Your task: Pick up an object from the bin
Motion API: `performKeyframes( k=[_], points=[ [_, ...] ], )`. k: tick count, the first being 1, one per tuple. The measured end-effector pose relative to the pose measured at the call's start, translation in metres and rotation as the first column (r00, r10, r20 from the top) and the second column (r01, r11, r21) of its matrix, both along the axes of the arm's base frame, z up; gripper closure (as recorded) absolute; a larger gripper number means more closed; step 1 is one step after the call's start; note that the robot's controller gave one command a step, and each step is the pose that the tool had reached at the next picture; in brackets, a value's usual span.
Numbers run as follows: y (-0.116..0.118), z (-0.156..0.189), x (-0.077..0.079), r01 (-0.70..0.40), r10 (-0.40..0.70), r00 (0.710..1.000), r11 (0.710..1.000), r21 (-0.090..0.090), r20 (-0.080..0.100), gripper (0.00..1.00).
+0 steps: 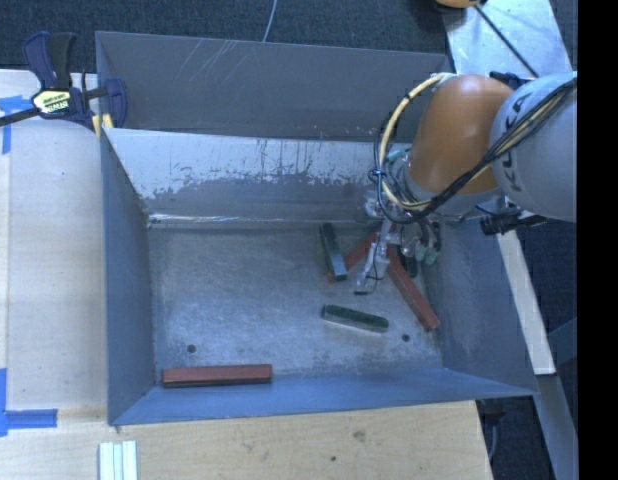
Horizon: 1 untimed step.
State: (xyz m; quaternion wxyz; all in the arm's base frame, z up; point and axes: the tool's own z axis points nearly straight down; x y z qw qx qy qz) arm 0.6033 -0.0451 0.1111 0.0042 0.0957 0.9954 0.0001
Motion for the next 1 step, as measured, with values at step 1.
performKeyframes(
  k=[1],
  points=[
    [0.0369,-0.0383,-0.0094,-0.144,0.144,0.990,0.990,0.000,0.001,1.00]
  ],
)
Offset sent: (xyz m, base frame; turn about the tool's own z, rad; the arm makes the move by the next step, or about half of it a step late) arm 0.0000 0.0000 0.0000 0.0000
